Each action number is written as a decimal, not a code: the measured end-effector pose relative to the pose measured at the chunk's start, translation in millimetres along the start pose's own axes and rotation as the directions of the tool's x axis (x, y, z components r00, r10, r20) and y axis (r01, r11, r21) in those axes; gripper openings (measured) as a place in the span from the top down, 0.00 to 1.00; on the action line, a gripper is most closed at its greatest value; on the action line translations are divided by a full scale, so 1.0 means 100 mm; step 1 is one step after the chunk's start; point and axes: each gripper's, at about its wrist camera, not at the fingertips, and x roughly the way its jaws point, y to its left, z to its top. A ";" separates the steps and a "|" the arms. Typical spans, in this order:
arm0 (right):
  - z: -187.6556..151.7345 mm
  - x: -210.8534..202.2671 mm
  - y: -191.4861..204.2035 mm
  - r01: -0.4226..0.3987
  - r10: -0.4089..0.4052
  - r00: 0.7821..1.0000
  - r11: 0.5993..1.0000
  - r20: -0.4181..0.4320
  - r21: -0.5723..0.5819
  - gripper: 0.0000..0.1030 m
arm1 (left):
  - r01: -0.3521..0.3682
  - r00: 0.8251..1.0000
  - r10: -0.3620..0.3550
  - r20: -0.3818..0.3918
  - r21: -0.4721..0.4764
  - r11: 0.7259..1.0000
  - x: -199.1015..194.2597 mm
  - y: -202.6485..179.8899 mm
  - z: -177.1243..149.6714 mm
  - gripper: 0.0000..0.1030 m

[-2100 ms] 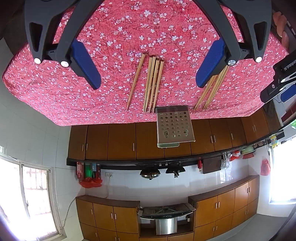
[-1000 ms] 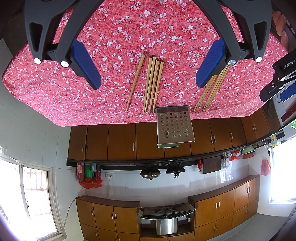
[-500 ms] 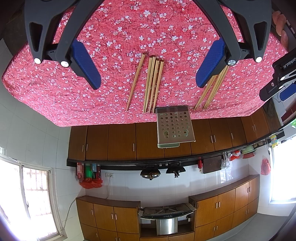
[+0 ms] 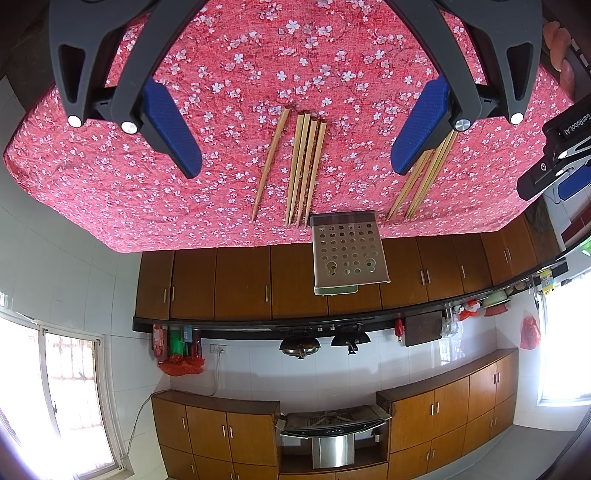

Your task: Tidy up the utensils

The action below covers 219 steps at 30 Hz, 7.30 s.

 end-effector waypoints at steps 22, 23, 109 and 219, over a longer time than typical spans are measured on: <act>0.00 0.00 0.00 0.000 0.000 1.000 1.000 -0.001 0.000 0.02 | -0.005 1.000 0.005 -0.006 -0.004 1.000 0.05 0.00 -0.03 0.04; 0.00 0.01 0.00 0.000 0.000 1.000 1.000 -0.001 0.000 0.02 | -0.005 1.000 0.005 -0.006 -0.005 1.000 0.05 0.00 -0.03 0.04; -0.13 1.95 -0.62 0.087 -0.054 0.899 0.995 -0.435 0.055 0.92 | 0.003 0.879 0.002 -0.476 0.009 1.000 2.15 0.55 -0.14 0.89; -0.15 1.95 -0.40 0.023 0.025 0.890 0.995 -0.454 0.098 0.92 | 0.014 0.895 -0.042 -0.445 -0.065 0.998 1.80 0.29 -0.09 0.67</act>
